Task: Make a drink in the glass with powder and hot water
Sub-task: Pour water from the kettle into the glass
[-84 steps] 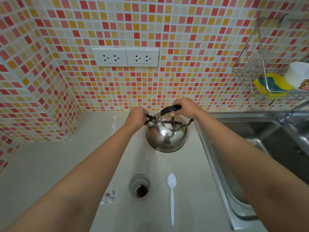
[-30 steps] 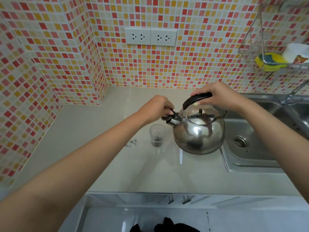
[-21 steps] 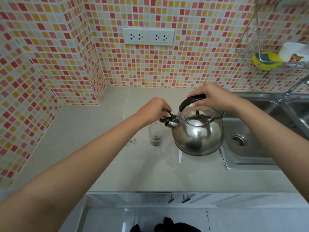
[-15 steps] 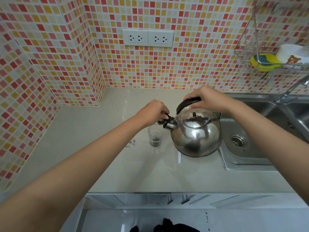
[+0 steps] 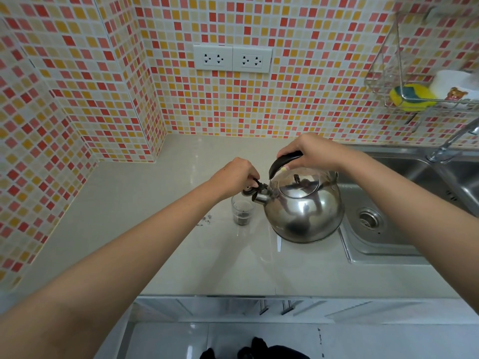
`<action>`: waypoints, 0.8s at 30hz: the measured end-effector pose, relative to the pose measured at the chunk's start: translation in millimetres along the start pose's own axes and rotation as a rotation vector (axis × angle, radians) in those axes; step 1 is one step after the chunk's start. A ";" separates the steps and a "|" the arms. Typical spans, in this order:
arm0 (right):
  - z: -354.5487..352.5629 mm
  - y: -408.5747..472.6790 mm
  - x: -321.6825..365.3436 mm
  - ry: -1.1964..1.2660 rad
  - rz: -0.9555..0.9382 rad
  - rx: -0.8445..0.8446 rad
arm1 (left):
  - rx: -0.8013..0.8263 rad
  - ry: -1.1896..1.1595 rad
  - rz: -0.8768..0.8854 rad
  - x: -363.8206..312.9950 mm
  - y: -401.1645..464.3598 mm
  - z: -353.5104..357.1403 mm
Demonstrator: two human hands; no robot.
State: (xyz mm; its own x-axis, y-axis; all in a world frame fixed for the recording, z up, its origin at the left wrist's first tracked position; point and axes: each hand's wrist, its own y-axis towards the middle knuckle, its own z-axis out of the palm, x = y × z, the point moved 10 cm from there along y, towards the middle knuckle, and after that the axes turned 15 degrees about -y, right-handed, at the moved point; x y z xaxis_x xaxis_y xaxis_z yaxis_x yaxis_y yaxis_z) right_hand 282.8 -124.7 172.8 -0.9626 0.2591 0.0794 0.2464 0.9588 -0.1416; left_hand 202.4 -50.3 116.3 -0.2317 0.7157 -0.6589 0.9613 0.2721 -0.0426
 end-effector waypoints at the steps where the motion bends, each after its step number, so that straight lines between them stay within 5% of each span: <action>1: 0.1 1.0 0.3 -0.003 -0.001 0.002 | -0.001 0.000 -0.004 0.6 0.3 0.3; 24: -3.6 23.4 16.1 -0.077 -0.045 0.060 | 0.017 0.005 -0.042 11.7 -0.2 -1.8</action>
State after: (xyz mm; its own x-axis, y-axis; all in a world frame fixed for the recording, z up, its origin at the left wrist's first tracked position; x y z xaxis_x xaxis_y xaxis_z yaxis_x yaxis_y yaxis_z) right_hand 273.5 -97.7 174.3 -0.9790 0.2036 0.0118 0.1973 0.9600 -0.1987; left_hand 199.2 -40.8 109.9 -0.2726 0.7068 -0.6528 0.9532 0.2907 -0.0832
